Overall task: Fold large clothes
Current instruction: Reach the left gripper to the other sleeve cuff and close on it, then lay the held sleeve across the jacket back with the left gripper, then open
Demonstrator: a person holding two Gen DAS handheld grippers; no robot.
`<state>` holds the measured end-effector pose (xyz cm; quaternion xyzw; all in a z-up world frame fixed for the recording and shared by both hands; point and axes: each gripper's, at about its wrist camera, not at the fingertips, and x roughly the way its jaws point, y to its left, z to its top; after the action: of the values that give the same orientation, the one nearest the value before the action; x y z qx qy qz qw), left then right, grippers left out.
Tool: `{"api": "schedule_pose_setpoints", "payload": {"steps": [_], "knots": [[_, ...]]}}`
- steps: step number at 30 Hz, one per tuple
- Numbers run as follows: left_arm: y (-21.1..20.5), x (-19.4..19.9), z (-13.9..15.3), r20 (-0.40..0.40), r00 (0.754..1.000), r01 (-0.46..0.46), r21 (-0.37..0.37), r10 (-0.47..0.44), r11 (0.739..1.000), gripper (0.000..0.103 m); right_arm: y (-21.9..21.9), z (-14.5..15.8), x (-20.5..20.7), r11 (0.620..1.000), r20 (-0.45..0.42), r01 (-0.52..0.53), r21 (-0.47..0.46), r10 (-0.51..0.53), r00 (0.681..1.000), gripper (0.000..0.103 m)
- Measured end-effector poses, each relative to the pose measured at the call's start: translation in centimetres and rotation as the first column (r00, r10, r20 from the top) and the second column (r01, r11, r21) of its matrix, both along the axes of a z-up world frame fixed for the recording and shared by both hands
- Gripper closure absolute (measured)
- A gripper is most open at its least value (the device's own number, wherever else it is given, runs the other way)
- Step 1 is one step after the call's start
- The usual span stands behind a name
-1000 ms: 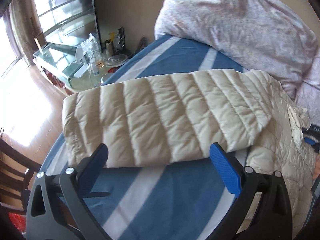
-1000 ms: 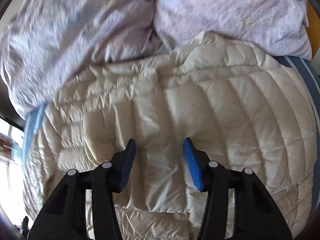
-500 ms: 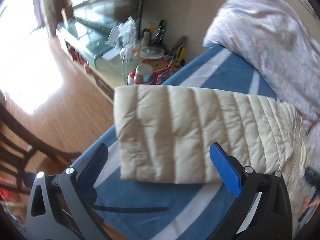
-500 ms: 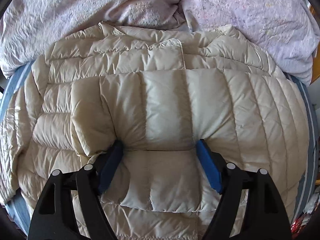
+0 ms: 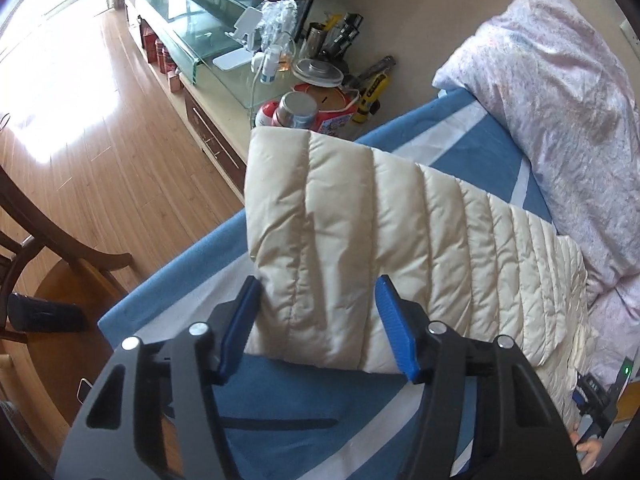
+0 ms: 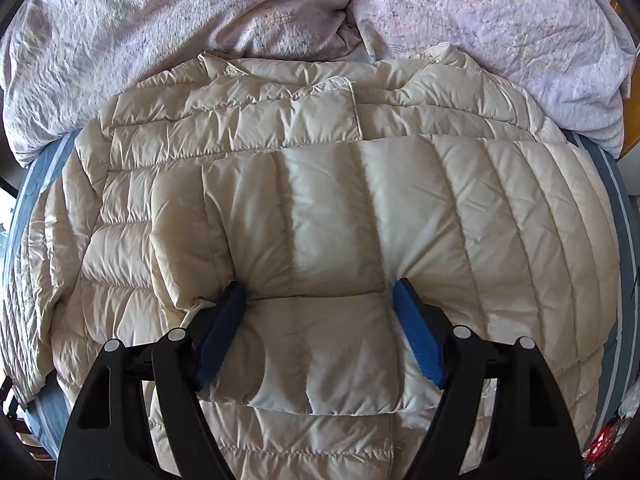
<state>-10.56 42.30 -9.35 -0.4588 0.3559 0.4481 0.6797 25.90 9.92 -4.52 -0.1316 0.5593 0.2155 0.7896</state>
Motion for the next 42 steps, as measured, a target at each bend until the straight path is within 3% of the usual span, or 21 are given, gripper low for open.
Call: {"api": "schedule_pose_setpoints", "payload": {"steps": [4, 7, 12, 16, 22, 25, 29, 34, 38, 42], "knots": [[0.3, -0.4, -0.2, 0.024, 0.999, -0.025, -0.016, 0.025, 1.0, 0.087, -0.8, 0.4, -0.3, 1.0, 0.0, 0.005, 0.018, -0.005, 1.0, 0.025], [0.2, -0.1, 0.2, 0.03, 1.0, -0.009, -0.006, 0.01, 1.0, 0.099, -1.5, 1.0, -0.7, 0.999, -0.004, 0.004, 0.045, -0.004, 1.0, 0.021], [-0.2, 2.0, 2.8, 0.032, 0.999, 0.031, 0.058, -0.033, 0.998, 0.101, -2.5, 2.2, -1.0, 0.99, -0.052, 0.006, 0.141, 0.002, 0.999, 0.016], [-0.6, 4.9, 6.4, 0.066, 0.993, 0.092, 0.128, -0.101, 0.987, 0.101, -3.2, 3.3, -1.3, 0.987, -0.042, 0.008, 0.161, -0.001, 0.999, 0.015], [-2.9, 12.1, 11.9, 0.12, 0.956, 0.237, 0.226, -0.268, 0.945, 0.101, -6.3, 3.9, -1.0, 0.984, -0.046, 0.033, 0.174, -0.025, 0.999, 0.015], [-5.2, 16.7, 14.0, 0.133, 0.92, 0.325, 0.267, -0.368, 0.907, 0.101, -8.2, 4.2, -0.7, 0.983, -0.043, 0.043, 0.177, -0.036, 0.998, 0.015], [-9.3, 22.7, 15.6, 0.144, 0.854, 0.444, 0.299, -0.5, 0.845, 0.101, -10.6, 4.5, 0.1, 0.981, -0.036, 0.064, 0.182, -0.059, 0.998, 0.015], [-16.0, 30.4, 16.3, 0.145, 0.744, 0.59, 0.317, -0.653, 0.743, 0.101, -14.3, 4.3, 0.9, 0.978, -0.027, 0.104, 0.183, -0.101, 0.995, 0.015], [-21.8, 35.9, 15.7, 0.125, 0.642, 0.696, 0.32, -0.757, 0.643, 0.101, -17.3, 3.6, 1.6, 0.971, -0.034, 0.157, 0.178, -0.153, 0.988, 0.015], [-26.1, 39.9, 14.2, 0.101, 0.573, 0.763, 0.295, -0.813, 0.575, 0.101, -20.6, 3.1, 2.0, 0.958, -0.052, 0.218, 0.184, -0.212, 0.976, 0.015]]}}
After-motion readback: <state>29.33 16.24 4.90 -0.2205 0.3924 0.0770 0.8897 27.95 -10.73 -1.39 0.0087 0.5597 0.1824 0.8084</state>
